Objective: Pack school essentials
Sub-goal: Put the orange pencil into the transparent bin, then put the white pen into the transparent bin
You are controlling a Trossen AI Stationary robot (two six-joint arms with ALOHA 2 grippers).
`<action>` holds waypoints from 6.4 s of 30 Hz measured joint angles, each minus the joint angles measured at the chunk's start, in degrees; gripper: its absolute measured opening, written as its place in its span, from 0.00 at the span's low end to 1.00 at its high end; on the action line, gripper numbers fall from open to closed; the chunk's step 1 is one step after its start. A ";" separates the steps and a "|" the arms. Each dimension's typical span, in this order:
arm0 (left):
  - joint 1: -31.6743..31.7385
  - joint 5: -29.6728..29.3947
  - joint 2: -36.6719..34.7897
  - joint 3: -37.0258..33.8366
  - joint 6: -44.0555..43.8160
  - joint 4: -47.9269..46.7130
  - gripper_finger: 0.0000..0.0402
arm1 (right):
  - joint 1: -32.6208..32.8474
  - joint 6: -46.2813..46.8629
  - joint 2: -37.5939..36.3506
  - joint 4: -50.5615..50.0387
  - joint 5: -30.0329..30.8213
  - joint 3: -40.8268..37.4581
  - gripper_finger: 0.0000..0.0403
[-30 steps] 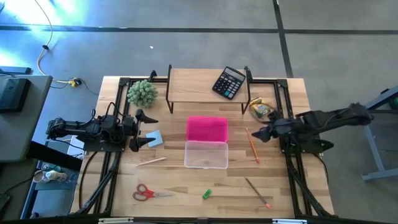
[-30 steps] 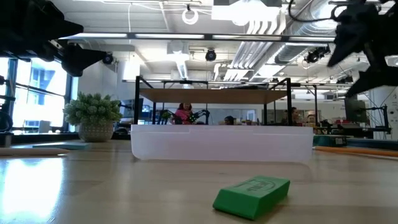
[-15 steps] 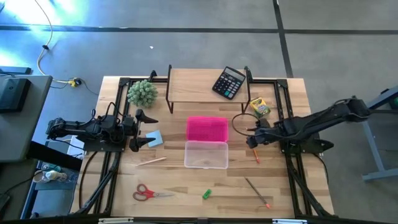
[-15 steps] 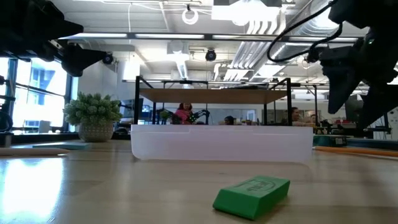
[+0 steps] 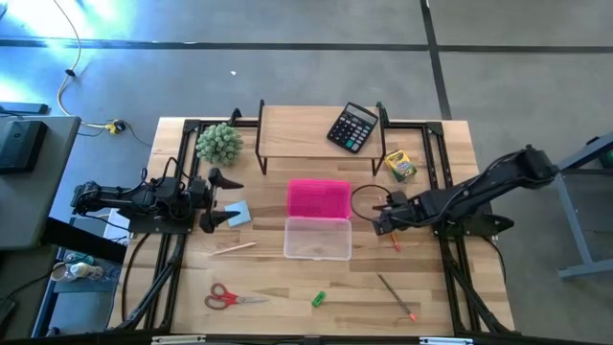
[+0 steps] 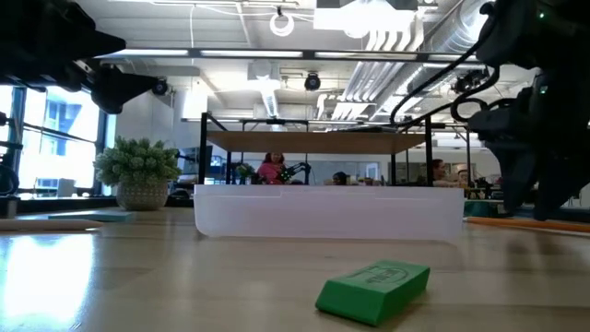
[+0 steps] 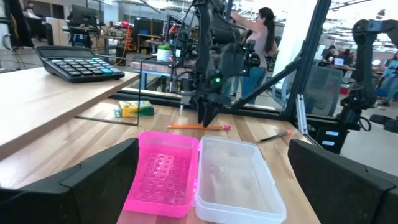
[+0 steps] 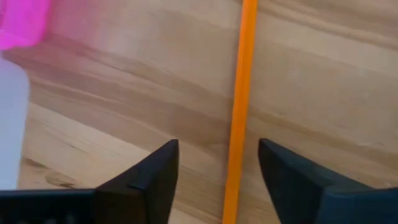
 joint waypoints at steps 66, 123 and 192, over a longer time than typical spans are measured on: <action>0.00 -1.55 0.00 0.00 0.00 -0.04 1.00 | -0.79 -43.17 10.88 26.61 14.00 23.24 0.00; 0.02 -1.54 0.01 0.00 -1.49 -0.02 1.00 | -0.34 -52.74 34.06 7.05 -4.26 42.75 0.35; -31.81 -6.74 65.16 34.99 -40.74 -42.40 1.00 | 4.18 -35.67 22.87 -28.84 26.67 43.15 0.35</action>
